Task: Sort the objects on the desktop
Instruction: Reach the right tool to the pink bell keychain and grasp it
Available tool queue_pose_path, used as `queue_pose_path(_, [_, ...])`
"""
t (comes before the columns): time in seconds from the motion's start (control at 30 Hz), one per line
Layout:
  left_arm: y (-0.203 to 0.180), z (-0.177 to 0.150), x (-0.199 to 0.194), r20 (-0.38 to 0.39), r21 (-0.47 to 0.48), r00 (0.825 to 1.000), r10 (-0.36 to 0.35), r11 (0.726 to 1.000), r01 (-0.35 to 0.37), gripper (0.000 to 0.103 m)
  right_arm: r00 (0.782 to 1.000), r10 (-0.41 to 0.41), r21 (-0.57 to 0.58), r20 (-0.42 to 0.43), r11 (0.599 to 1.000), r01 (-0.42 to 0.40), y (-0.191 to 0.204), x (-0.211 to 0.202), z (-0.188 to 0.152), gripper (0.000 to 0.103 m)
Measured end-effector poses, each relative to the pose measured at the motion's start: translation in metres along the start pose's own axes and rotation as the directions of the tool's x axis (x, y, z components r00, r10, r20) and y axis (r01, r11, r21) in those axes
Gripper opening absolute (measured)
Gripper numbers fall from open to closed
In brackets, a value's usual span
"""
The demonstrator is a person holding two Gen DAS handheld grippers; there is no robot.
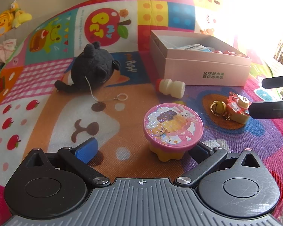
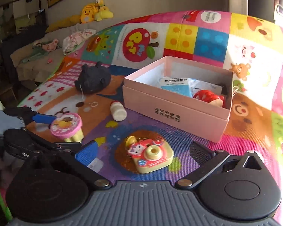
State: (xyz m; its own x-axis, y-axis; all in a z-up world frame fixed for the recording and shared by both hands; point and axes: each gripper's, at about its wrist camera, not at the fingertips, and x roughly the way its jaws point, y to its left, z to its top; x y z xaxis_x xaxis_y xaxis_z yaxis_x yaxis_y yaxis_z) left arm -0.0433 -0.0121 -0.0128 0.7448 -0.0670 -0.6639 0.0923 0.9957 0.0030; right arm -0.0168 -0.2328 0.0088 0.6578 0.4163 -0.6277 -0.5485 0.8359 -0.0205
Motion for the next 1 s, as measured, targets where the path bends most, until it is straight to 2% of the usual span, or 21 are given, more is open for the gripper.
queue_pose_path(0.1, [0.000,0.000,0.000,0.000,0.000,1.000,0.000,1.000,0.000,0.103,0.999,0.014,-0.008,-0.043,1.000,-0.014,-0.007,0.018,-0.001,0.102])
queue_pose_path(0.17, [0.000,0.000,0.000,-0.001,0.000,1.000,0.000,1.000,0.000,0.103,0.998,0.037,0.000,-0.053,0.999,-0.037,-0.009,0.026,-0.002,0.089])
queue_pose_path(0.2, [0.000,0.000,0.000,-0.001,0.000,1.000,0.001,1.000,-0.001,0.103,0.998,0.041,0.002,-0.053,0.999,-0.041,-0.010,0.029,-0.002,0.087])
queue_pose_path(0.33, [0.000,0.000,0.000,-0.001,0.000,1.000,0.001,1.000,-0.001,0.103,0.997,0.046,0.023,-0.060,0.999,-0.045,-0.011,0.029,-0.003,0.067])
queue_pose_path(0.37, [0.000,0.000,0.000,-0.001,0.000,1.000,0.001,1.000,-0.001,0.103,0.996,0.043,0.034,-0.075,0.999,-0.041,-0.011,0.028,-0.004,0.065])
queue_pose_path(0.47, [0.000,0.000,0.000,-0.001,0.000,1.000,0.001,1.000,-0.001,0.103,0.994,0.056,0.062,-0.095,0.997,-0.050,-0.007,0.015,-0.011,0.065])
queue_pose_path(0.53, [0.000,0.000,0.000,-0.002,0.001,1.000,0.001,1.000,-0.001,0.103,0.987,0.131,0.063,-0.090,0.990,-0.125,0.001,-0.001,-0.018,0.066])
queue_pose_path(0.6, [0.000,0.000,0.000,-0.002,0.001,1.000,0.002,1.000,-0.002,0.103,0.982,0.177,0.013,-0.060,0.984,-0.176,0.013,-0.018,-0.022,0.069])
queue_pose_path(0.67, [0.000,0.000,0.000,-0.002,0.001,1.000,0.002,1.000,-0.002,0.103,0.988,0.157,-0.072,-0.012,0.985,-0.157,0.028,-0.031,-0.024,0.083])
queue_pose_path(0.73, [0.000,0.000,0.000,-0.002,0.001,1.000,0.002,1.000,-0.002,0.103,0.992,0.127,-0.119,0.004,0.985,-0.125,0.035,-0.032,-0.022,0.084])
queue_pose_path(0.9, [0.000,0.000,0.000,-0.002,0.000,1.000,0.001,1.000,-0.001,0.103,0.993,0.090,-0.017,-0.075,0.996,-0.092,0.030,-0.003,-0.015,0.084])
queue_pose_path(0.93, [0.000,0.000,0.000,-0.002,0.000,1.000,0.001,1.000,-0.001,0.103,0.993,0.079,-0.002,-0.085,0.997,-0.080,0.029,0.002,-0.016,0.079])
queue_pose_path(0.97, [0.000,0.000,0.000,-0.002,0.000,1.000,0.001,1.000,-0.001,0.103,0.993,0.075,0.010,-0.095,0.997,-0.074,0.028,0.005,-0.017,0.065])
queue_pose_path(1.0, [0.000,0.000,0.000,-0.002,0.000,1.000,0.001,1.000,-0.001,0.103,0.993,0.070,0.015,-0.096,0.998,-0.069,0.028,0.006,-0.019,0.059])
